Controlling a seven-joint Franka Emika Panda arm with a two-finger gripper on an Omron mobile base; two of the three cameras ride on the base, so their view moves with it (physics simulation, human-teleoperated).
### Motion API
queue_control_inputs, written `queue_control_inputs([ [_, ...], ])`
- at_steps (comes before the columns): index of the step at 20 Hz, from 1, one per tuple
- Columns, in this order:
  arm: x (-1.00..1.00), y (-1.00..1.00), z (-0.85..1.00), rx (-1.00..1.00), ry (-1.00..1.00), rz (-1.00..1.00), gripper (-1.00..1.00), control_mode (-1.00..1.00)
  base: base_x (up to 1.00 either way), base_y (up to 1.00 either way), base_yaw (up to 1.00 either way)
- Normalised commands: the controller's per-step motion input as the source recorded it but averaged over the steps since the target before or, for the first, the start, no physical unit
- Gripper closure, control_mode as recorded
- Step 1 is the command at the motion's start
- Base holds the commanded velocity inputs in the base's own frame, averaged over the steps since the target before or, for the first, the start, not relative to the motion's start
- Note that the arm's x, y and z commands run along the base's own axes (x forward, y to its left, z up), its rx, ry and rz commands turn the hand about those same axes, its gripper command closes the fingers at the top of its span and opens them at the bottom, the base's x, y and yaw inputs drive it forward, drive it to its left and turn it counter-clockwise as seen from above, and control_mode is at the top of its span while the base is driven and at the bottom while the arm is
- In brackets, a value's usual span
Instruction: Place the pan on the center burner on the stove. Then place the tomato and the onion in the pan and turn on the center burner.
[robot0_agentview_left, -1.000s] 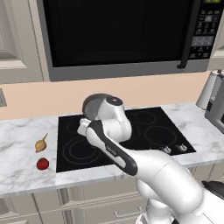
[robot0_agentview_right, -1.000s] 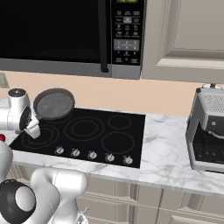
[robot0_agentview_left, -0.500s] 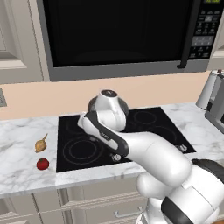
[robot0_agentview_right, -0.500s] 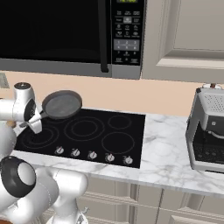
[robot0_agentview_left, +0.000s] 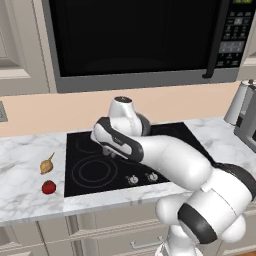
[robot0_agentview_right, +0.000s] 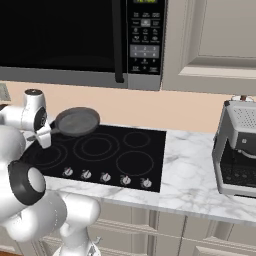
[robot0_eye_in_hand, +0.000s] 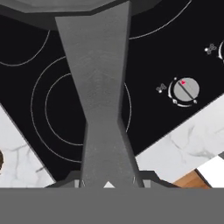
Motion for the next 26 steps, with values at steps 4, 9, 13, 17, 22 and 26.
queue_control_inputs([
  [4,0.17,-0.14,0.0,0.0,0.09,-0.05,1.0,-1.0,0.0,0.0,0.0],
  [9,0.23,-0.13,-0.05,0.0,0.1,-0.05,1.0,-1.0,0.0,0.0,0.0],
  [13,0.26,-0.07,-0.12,0.0,0.1,-0.06,1.0,-1.0,0.0,0.0,0.0],
  [17,0.26,0.0,-0.22,0.0,0.07,-0.11,1.0,-1.0,0.0,0.0,0.0],
  [22,0.21,0.0,-0.2,0.0,0.05,-0.11,1.0,-1.0,0.0,0.0,0.0],
  [26,0.19,0.0,-0.19,0.0,0.04,-0.1,1.0,-1.0,0.0,0.0,0.0],
])
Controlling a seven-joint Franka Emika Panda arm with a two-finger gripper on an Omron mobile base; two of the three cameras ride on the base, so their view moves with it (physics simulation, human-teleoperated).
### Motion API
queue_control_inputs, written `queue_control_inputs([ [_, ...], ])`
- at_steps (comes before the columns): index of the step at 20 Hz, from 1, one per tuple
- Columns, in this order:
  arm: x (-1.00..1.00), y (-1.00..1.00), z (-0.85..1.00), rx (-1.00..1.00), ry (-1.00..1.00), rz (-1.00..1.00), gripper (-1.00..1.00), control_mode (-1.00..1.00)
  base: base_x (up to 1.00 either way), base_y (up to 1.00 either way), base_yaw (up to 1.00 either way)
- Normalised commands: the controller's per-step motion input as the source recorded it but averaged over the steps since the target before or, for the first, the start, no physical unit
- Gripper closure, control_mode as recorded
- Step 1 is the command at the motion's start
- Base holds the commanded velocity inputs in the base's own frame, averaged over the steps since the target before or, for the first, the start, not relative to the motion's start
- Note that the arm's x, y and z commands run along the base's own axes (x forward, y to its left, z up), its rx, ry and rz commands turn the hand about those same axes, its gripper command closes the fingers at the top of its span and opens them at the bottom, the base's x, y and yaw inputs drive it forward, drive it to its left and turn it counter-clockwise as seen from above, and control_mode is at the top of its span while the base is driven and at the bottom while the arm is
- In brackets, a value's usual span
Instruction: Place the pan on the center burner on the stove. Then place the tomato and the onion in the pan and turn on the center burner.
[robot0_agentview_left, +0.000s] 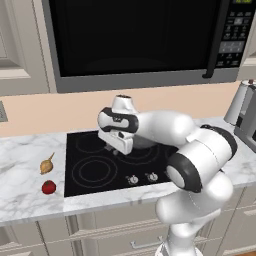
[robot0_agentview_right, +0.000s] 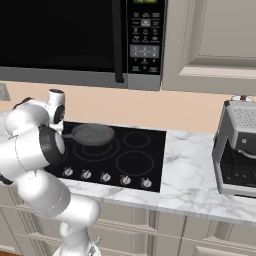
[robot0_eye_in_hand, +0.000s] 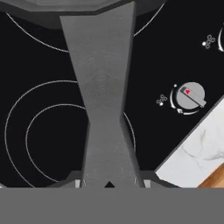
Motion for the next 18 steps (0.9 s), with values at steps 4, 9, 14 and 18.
queue_control_inputs([
  [4,0.16,0.0,-0.21,-0.01,0.02,-0.11,1.0,-1.0,0.0,0.0,0.0],
  [9,0.02,-0.06,-0.23,-0.02,0.0,-0.03,1.0,-1.0,0.0,0.0,0.0],
  [14,0.0,0.0,-0.16,-0.02,0.0,0.0,1.0,-1.0,0.0,0.0,0.0],
  [18,0.03,0.0,-0.12,-0.03,0.0,-0.01,1.0,-1.0,0.0,0.0,0.0],
])
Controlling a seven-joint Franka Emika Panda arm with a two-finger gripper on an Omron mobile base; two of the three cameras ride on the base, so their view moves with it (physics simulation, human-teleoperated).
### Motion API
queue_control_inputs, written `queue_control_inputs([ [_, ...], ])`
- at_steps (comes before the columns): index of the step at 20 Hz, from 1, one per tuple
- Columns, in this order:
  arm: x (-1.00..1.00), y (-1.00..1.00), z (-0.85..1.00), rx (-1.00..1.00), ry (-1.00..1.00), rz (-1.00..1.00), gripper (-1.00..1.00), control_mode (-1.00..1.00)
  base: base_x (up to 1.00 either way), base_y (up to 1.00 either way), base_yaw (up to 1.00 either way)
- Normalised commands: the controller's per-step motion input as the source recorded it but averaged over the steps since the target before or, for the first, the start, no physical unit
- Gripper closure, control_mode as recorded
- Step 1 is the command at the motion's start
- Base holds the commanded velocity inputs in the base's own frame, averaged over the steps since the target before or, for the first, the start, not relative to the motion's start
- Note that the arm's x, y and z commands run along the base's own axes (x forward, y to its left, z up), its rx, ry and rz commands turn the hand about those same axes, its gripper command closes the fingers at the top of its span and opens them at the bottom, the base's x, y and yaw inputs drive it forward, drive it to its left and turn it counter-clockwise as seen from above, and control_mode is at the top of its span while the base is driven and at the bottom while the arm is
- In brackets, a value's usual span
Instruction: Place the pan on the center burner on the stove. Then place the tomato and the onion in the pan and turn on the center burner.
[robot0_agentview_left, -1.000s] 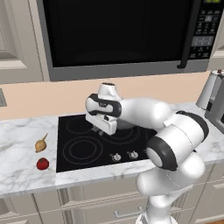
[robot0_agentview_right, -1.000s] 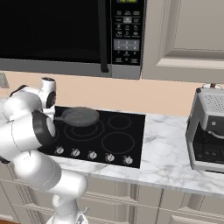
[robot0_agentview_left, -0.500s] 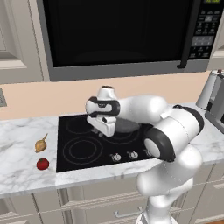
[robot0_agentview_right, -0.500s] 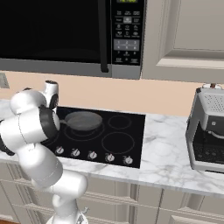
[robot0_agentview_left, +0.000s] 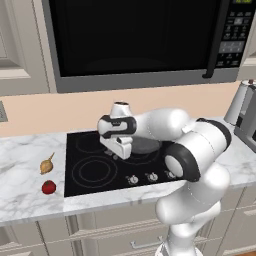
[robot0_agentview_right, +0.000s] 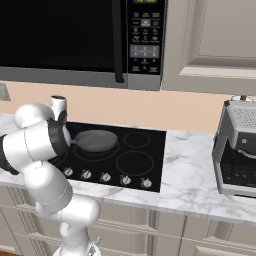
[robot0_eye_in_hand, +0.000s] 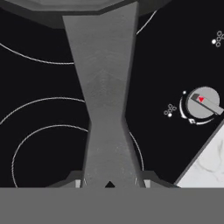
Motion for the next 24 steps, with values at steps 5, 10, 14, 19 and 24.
queue_control_inputs([
  [5,0.05,0.0,-0.11,-0.05,0.0,-0.04,1.0,-1.0,0.0,0.0,0.0],
  [10,0.08,0.04,-0.13,-0.06,0.0,-0.06,1.0,-1.0,0.0,0.0,0.0],
  [14,0.11,0.16,-0.17,-0.08,0.0,-0.08,1.0,-1.0,0.0,0.0,0.0],
  [19,0.15,0.14,-0.13,-0.05,0.0,-0.06,1.0,-1.0,0.0,0.0,0.0],
  [24,0.15,0.13,-0.1,-0.02,0.0,-0.04,1.0,-1.0,0.0,0.0,0.0],
])
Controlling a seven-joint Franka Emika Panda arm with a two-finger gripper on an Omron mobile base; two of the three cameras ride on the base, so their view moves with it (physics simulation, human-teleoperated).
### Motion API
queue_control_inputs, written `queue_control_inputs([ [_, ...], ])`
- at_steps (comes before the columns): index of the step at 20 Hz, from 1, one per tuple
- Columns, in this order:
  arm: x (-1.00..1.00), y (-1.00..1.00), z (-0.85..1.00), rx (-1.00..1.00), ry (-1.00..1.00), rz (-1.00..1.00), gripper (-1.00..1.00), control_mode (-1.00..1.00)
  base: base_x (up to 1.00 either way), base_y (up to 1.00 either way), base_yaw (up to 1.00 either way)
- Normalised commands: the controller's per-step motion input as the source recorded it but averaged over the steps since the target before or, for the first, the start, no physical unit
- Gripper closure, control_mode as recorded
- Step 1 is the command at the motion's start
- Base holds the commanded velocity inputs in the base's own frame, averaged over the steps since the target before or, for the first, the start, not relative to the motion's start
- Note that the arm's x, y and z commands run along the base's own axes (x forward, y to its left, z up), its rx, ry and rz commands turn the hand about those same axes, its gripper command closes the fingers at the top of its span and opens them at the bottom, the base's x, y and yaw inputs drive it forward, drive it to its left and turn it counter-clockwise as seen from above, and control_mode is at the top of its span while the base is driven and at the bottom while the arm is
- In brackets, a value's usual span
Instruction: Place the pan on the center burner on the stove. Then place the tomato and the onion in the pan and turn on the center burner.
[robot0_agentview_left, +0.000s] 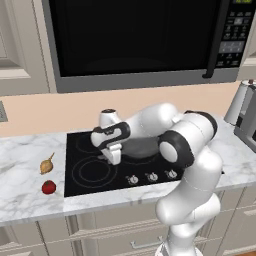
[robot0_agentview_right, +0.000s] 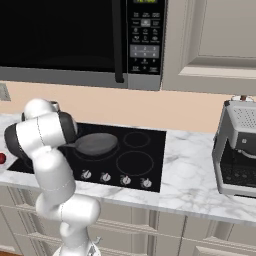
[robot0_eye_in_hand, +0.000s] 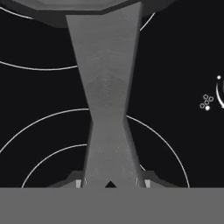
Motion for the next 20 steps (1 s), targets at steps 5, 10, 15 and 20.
queue_control_inputs([
  [5,0.19,0.17,-0.19,-0.04,0.0,-0.04,1.0,-1.0,0.0,0.0,0.0],
  [10,0.22,0.19,-0.31,-0.08,0.0,-0.04,1.0,-1.0,0.0,0.0,0.0],
  [15,0.23,0.08,-0.29,-0.07,0.0,-0.03,1.0,-1.0,0.0,0.0,0.0],
  [20,0.31,0.0,-0.24,-0.03,0.0,0.0,1.0,-1.0,0.0,0.0,0.0],
])
